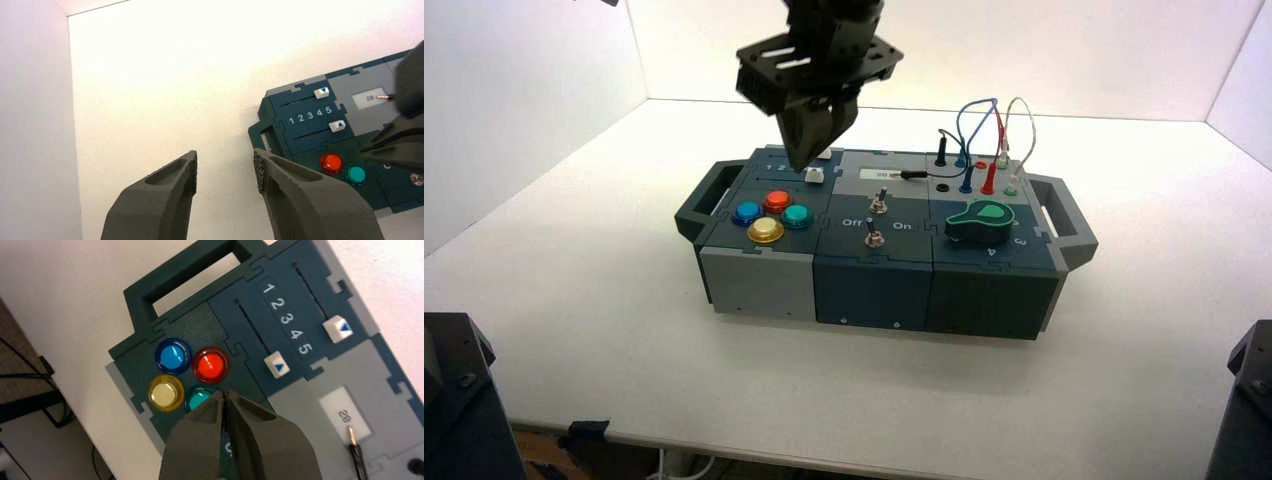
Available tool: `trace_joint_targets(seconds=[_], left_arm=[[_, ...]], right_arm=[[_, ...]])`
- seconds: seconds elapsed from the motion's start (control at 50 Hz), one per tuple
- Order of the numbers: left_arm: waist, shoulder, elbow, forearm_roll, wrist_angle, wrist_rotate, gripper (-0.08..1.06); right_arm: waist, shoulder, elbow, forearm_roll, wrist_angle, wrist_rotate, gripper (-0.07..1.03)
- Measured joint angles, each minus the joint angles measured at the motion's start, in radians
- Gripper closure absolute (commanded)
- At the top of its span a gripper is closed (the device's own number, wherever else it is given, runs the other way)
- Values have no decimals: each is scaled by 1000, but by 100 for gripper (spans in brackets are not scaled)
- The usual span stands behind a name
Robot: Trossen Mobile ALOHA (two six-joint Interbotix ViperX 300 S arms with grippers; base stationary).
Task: Push the red button with the right gripper.
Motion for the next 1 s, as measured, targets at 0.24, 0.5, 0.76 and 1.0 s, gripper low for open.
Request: trace_joint_targets(seconds=[0.24, 0.5, 0.76, 1.0], left_arm=[[0, 2, 0, 0, 0, 0, 37], [0, 0, 2, 2, 0, 0, 37], [0, -3, 0, 0, 0, 0, 37], [0, -2, 2, 0, 0, 0, 37]], right_arm=[[17, 35, -25, 0, 2, 0, 98], [32, 71, -52, 2, 2, 0, 98], [32, 83, -67, 0, 2, 0, 98], [23, 101, -81, -2, 2, 0, 98]])
